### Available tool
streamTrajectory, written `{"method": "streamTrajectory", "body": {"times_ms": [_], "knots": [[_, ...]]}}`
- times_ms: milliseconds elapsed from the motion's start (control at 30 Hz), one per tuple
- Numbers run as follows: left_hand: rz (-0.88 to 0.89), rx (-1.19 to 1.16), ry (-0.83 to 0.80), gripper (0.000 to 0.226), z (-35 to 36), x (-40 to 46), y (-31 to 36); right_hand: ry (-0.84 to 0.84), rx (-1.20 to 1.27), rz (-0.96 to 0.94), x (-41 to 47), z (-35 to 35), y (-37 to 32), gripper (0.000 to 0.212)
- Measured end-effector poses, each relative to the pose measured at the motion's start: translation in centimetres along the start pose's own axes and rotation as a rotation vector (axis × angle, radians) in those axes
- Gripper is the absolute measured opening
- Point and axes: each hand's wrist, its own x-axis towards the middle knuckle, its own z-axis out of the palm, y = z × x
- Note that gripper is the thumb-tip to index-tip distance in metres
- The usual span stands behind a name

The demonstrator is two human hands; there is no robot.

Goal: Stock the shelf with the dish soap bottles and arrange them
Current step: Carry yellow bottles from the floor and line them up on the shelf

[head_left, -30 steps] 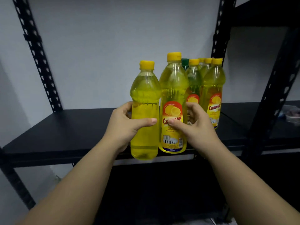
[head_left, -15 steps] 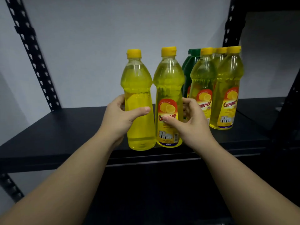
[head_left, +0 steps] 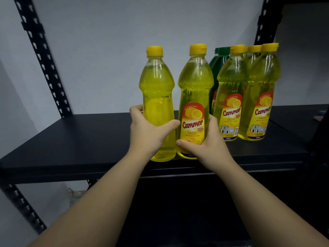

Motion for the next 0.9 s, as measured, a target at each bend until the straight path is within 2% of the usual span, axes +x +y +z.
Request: {"method": "streamTrajectory", "body": {"times_ms": [233,400,533,600,667,733,833,900], "knots": [[0.029,-0.044,-0.151,0.075,-1.1,0.2,-0.9,-0.015,-0.092,0.061,1.4,-0.8,0.4,0.088],[0.008,0.096,-0.147,0.111,-0.6,-0.1,-2.1,-0.037,-0.059,0.062,1.5,-1.4,0.8,0.086],[-0.037,0.017,-0.184,0.119,-1.2,0.3,-2.7,-0.052,-0.019,0.089,1.4,-1.7,0.9,0.086],[-0.089,-0.074,-0.208,0.105,-1.6,0.4,-3.0,-0.048,-0.014,0.096,1.2,-1.7,0.9,0.087],[-0.121,-0.114,-0.246,0.079,-1.4,0.3,-3.3,-0.048,-0.014,0.097,1.2,-1.7,0.9,0.087],[-0.132,-0.116,-0.264,0.073,-1.2,0.0,-3.6,-0.055,-0.013,0.098,1.3,-1.7,0.8,0.086],[-0.079,-0.001,-0.249,0.103,-1.1,-0.3,-3.8,-0.048,-0.005,0.103,1.2,-1.7,0.9,0.085],[-0.062,0.078,-0.225,0.113,-1.2,-0.4,-3.9,-0.051,-0.01,0.102,1.0,-1.6,0.8,0.086]]}}
